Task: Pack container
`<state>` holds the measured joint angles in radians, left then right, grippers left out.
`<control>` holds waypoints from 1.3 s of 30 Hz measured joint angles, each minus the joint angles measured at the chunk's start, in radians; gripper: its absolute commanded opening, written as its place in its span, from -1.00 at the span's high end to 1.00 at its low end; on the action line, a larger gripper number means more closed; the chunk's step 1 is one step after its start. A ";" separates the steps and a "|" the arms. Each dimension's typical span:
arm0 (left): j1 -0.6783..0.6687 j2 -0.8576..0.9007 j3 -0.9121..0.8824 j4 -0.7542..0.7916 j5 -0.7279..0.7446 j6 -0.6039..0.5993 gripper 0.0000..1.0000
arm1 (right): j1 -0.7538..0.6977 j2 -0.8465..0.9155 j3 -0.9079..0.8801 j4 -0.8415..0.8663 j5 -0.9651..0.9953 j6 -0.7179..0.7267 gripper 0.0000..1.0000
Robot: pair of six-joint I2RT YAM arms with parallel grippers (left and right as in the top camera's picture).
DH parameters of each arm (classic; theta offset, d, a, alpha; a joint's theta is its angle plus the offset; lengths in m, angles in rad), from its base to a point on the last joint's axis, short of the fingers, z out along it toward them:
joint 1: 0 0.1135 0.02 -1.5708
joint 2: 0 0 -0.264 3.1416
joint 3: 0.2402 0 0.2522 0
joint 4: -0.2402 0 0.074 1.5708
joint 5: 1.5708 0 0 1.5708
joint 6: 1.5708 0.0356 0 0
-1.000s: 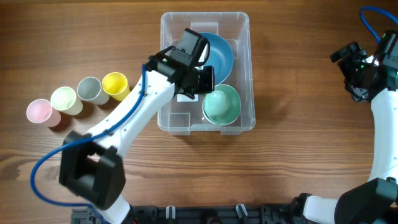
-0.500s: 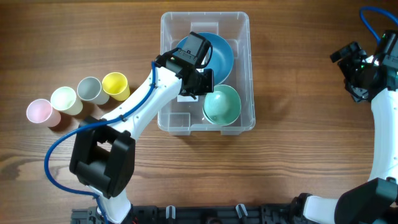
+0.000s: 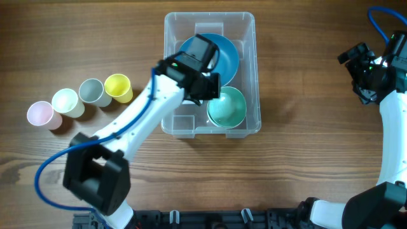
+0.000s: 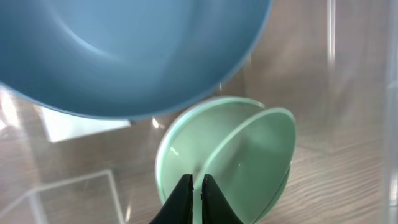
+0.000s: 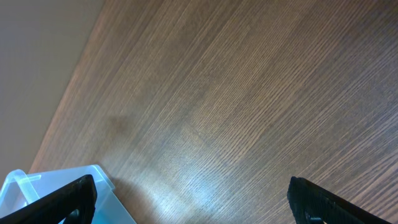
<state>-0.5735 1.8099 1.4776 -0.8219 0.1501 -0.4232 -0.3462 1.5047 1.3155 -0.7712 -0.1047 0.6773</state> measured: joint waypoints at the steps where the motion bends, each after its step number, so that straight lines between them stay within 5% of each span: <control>1: -0.018 0.013 -0.005 0.002 -0.004 0.000 0.82 | 0.000 0.000 0.000 0.000 0.000 0.000 -0.99; 19: -0.045 -0.062 -0.003 0.008 -0.078 0.003 0.82 | 0.000 0.000 0.000 0.000 0.000 0.000 -0.99; 24: -0.014 -0.056 0.004 -0.080 -0.193 -0.018 0.26 | 0.000 0.000 0.000 0.000 0.000 0.000 -0.99; 28: 0.225 -0.145 0.003 -0.225 -0.260 -0.058 -0.11 | 0.000 0.000 0.000 0.000 0.000 0.000 -0.99; 35: 0.844 -0.273 0.010 -0.345 -0.261 -0.093 -0.31 | 0.000 0.000 0.000 0.000 0.000 0.000 -0.99; 39: 1.071 -0.247 0.010 -0.344 -0.237 -0.098 -0.36 | 0.000 0.000 0.000 0.000 0.000 0.000 -0.99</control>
<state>0.4976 1.5631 1.4872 -1.1656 -0.0864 -0.5209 -0.3462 1.5047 1.3155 -0.7712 -0.1047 0.6773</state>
